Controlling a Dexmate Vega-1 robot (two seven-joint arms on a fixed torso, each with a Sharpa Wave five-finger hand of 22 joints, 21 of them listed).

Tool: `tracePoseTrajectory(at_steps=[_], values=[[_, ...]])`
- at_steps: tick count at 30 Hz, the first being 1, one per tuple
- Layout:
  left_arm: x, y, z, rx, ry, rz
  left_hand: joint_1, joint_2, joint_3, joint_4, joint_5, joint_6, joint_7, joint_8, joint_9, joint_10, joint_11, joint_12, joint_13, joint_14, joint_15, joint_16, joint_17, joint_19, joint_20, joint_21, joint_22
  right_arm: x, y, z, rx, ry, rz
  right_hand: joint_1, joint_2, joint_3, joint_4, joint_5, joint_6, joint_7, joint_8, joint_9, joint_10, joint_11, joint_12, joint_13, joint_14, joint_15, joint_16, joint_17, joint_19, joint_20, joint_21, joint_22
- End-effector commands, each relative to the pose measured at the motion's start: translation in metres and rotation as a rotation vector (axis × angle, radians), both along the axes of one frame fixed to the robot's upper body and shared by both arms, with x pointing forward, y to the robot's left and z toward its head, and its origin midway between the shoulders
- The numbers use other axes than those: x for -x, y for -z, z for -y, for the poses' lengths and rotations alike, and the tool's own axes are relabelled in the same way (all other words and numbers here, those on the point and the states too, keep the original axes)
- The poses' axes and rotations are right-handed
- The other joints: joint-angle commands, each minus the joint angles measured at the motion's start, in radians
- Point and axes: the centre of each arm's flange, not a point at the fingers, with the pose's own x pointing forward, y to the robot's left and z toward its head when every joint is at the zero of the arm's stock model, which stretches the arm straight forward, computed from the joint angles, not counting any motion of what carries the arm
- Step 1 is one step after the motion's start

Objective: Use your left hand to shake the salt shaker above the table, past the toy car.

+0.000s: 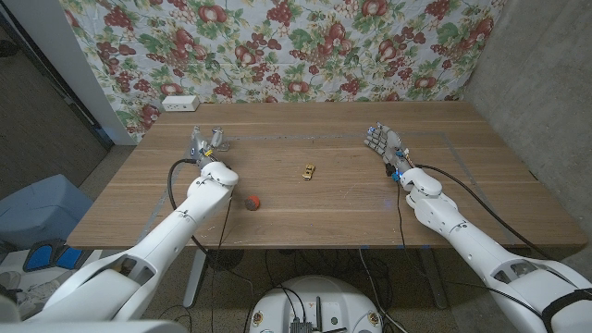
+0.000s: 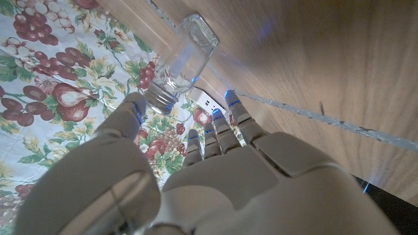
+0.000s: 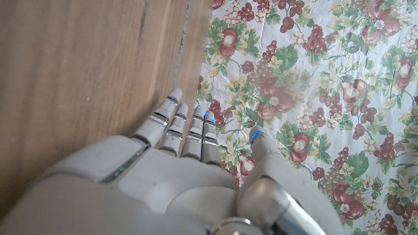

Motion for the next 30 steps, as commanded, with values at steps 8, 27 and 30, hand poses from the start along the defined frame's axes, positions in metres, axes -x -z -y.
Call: tracePoseTrajectory(at_steps=[8,27,30], values=[[-0.02,-0.003,0.011,-0.043,-0.008,-0.047,0.034,0.001,-0.008,-0.002,0.005,0.013,0.011,0.001,0.003,0.02,-0.003,0.001,0.004,0.017,-0.004,0.004,0.001,0.021,-0.008,0.007,0.001,-0.005,0.001,0.003,-0.012,0.007,-0.007,-0.011,0.003,-0.001,-0.004,0.008,0.008,-0.003,0.005,0.004,0.005,0.003,0.004,0.002,0.007,0.001,-0.006,0.003,0.008,0.001,-0.001,0.002],[-0.027,0.003,0.019,-0.047,0.004,-0.088,0.098,0.019,-0.007,0.0,0.009,0.036,0.027,0.0,0.004,0.057,-0.003,0.006,0.004,0.048,-0.006,0.005,0.001,0.078,-0.024,0.023,0.001,-0.008,0.0,0.008,-0.021,0.009,-0.005,-0.016,0.006,-0.003,-0.001,0.008,0.009,-0.002,0.005,0.004,0.01,0.004,0.006,0.003,0.011,0.001,-0.005,0.004,0.008,0.002,-0.001,0.002],[-0.028,0.003,0.02,-0.047,0.004,-0.095,0.129,0.033,-0.003,-0.001,0.012,0.052,0.031,0.0,0.004,0.079,-0.004,0.01,0.003,0.061,-0.001,0.005,0.0,0.098,-0.022,0.028,0.001,-0.008,-0.001,0.008,-0.015,0.012,-0.003,-0.017,0.006,-0.003,-0.001,0.008,0.009,-0.001,0.005,0.004,0.01,0.003,0.006,0.003,0.012,0.001,-0.005,0.004,0.009,0.002,-0.001,0.002]])
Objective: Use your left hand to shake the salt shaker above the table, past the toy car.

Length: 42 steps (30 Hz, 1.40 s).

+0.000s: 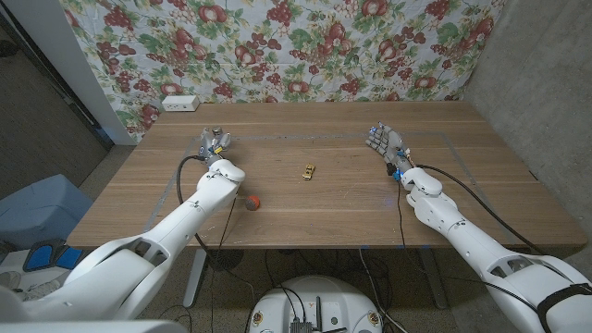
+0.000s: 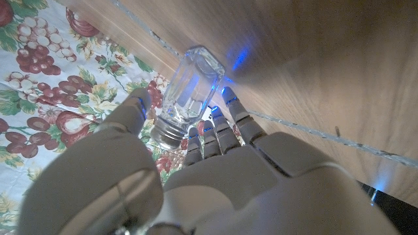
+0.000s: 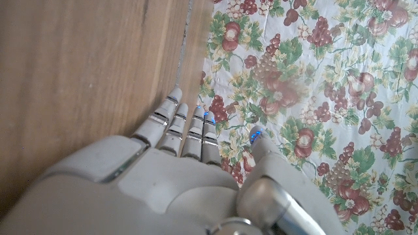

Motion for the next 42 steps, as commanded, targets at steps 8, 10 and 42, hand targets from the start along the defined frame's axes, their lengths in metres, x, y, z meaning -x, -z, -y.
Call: tracePoseTrajectory(at_steps=[8,10,42], values=[[-0.006,0.003,0.005,-0.001,-0.021,-0.016,0.131,0.054,0.009,-0.005,0.013,0.114,-0.005,0.013,0.003,0.098,-0.015,0.024,0.002,0.063,-0.022,0.008,-0.002,0.082,-0.014,0.029,0.005,0.0,-0.002,0.002,0.0,0.016,0.004,-0.012,0.0,-0.004,0.002,0.007,0.011,-0.002,0.005,0.004,0.007,0.001,0.006,0.003,0.012,0.0,-0.005,0.002,0.009,0.001,-0.001,0.003],[-0.005,0.002,0.005,0.008,-0.034,-0.015,0.181,0.072,0.0,-0.005,0.013,0.193,-0.009,0.027,0.004,0.151,-0.022,0.032,0.001,0.11,-0.038,0.02,0.0,0.12,-0.025,0.047,0.006,0.0,-0.001,0.002,-0.002,0.018,0.005,-0.012,0.0,-0.004,0.002,0.007,0.012,-0.002,0.005,0.004,0.007,0.002,0.006,0.003,0.012,-0.002,-0.005,0.003,0.009,0.001,-0.001,0.003],[0.005,-0.006,0.008,0.015,-0.136,0.122,0.344,0.172,0.083,0.006,0.001,0.749,0.023,0.098,0.022,0.88,-0.148,0.202,0.007,0.547,-0.176,0.108,0.001,0.306,-0.075,0.266,0.031,0.004,-0.001,0.002,0.002,0.028,0.008,-0.017,0.0,-0.006,0.004,0.007,0.011,0.0,0.004,0.004,0.007,0.003,0.005,0.004,0.01,-0.001,-0.007,0.004,0.01,0.001,-0.001,0.003]])
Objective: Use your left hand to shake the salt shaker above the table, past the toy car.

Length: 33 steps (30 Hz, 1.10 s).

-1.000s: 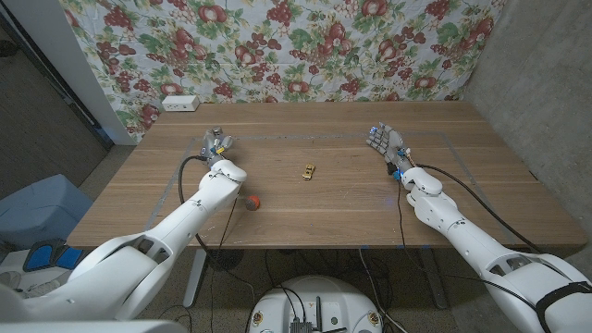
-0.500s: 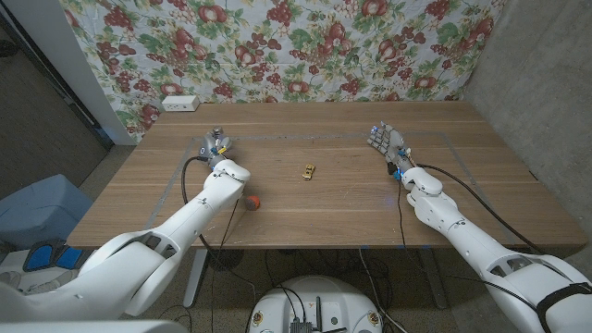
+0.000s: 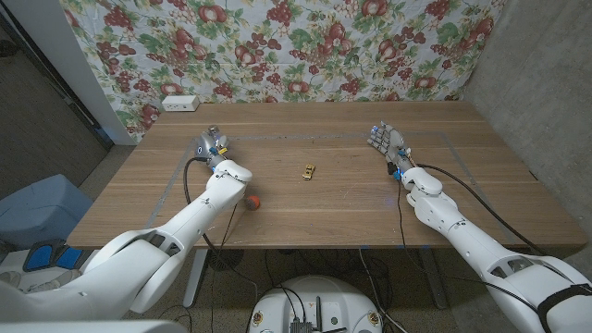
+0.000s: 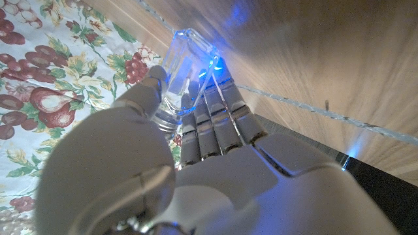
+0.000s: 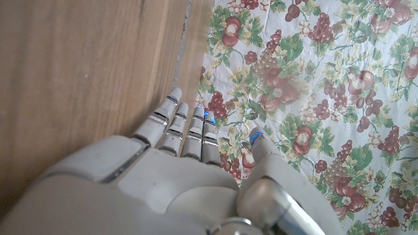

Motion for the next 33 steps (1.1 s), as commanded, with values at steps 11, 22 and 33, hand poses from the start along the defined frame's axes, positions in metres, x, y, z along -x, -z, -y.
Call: tracePoseTrajectory(at_steps=[11,22,33], values=[[0.012,-0.013,0.009,-0.019,0.045,0.082,0.065,0.046,0.051,0.035,0.008,0.263,-0.026,0.008,0.004,0.3,-0.182,0.069,0.01,0.062,-0.162,0.014,0.003,0.003,-0.018,0.022,0.0,0.007,0.002,0.002,0.003,0.008,0.01,-0.004,-0.006,-0.002,0.0,0.008,0.011,-0.001,0.004,0.004,0.007,0.002,0.004,0.004,0.003,0.002,-0.001,0.005,0.006,-0.003,-0.002,0.003],[0.019,-0.021,0.014,-0.05,0.109,0.123,0.069,0.044,0.048,0.035,0.009,0.27,-0.025,0.004,0.005,0.306,-0.178,0.068,0.01,0.067,-0.165,0.012,0.003,0.001,-0.021,0.029,-0.001,0.01,0.002,0.003,0.001,0.002,0.016,-0.004,-0.006,-0.002,-0.001,0.008,0.01,0.0,0.004,0.004,0.008,0.004,0.004,0.004,0.002,0.002,-0.001,0.005,0.006,-0.003,-0.002,0.003],[0.024,-0.028,0.016,-0.083,0.173,0.125,0.076,0.04,0.045,0.032,0.01,0.282,-0.024,0.001,0.006,0.313,-0.179,0.067,0.01,0.076,-0.17,0.011,0.003,0.001,-0.027,0.037,-0.001,0.009,0.002,0.0,0.003,-0.007,0.02,-0.004,-0.006,-0.002,-0.002,0.008,0.011,0.0,0.004,0.004,0.009,0.002,0.004,0.004,0.001,0.001,-0.003,0.005,0.006,-0.003,-0.002,0.002]])
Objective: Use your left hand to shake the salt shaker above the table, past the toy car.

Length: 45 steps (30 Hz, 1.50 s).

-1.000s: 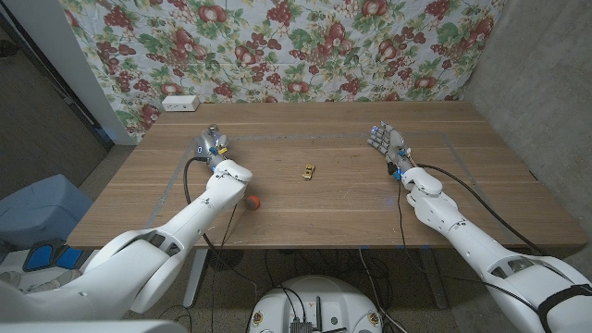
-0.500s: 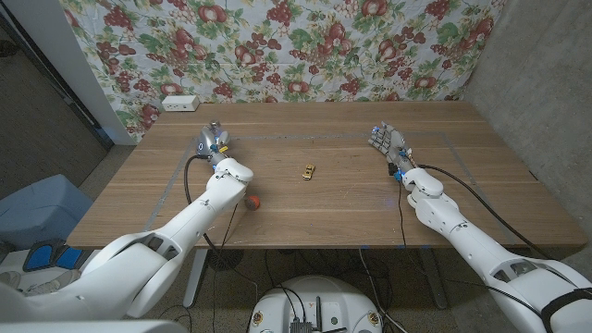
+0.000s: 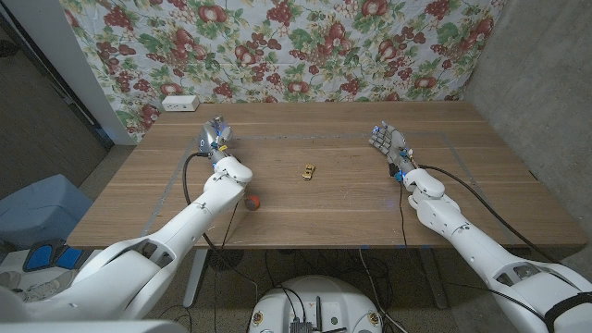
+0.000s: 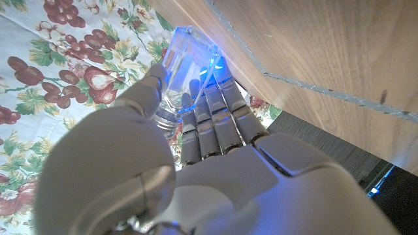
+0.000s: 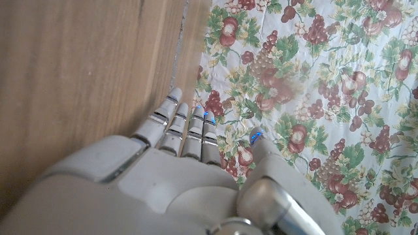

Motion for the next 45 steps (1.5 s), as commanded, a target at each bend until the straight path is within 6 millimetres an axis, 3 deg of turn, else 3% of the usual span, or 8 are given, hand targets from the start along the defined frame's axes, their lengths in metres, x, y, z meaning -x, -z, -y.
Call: tracePoseTrajectory(at_steps=[1,21,45], values=[[0.008,-0.01,0.002,-0.038,0.069,0.003,0.062,0.056,0.041,0.035,0.008,0.271,-0.035,-0.002,0.002,0.295,-0.197,0.063,0.007,0.055,-0.188,0.004,0.004,0.001,-0.028,0.008,0.003,0.0,0.0,-0.002,-0.001,-0.01,0.006,-0.004,-0.006,-0.002,-0.002,0.008,0.011,0.0,0.004,0.004,0.008,0.002,0.004,0.004,0.001,0.001,-0.002,0.005,0.006,-0.003,-0.002,0.002],[0.012,-0.026,0.002,-0.172,0.248,0.009,0.073,0.053,0.034,0.036,0.01,0.283,-0.036,-0.009,0.003,0.301,-0.197,0.059,0.008,0.062,-0.191,0.001,0.006,-0.013,-0.036,0.015,0.001,0.008,-0.012,-0.005,0.008,0.002,0.069,-0.002,-0.007,-0.001,-0.007,0.008,0.012,-0.001,0.005,0.004,0.007,0.004,0.003,0.004,0.003,0.001,-0.003,0.005,0.006,-0.003,-0.003,0.002],[0.017,-0.039,0.007,-0.213,0.382,-0.013,0.086,0.052,0.027,0.036,0.011,0.289,-0.038,-0.02,0.004,0.31,-0.193,0.056,0.008,0.066,-0.193,-0.003,0.008,-0.017,-0.039,0.027,-0.001,0.018,-0.017,-0.006,0.005,0.029,0.098,-0.001,-0.007,-0.001,-0.01,0.009,0.013,0.0,0.005,0.004,0.009,0.002,0.003,0.004,0.003,-0.001,-0.004,0.005,0.005,-0.004,-0.003,0.002]])
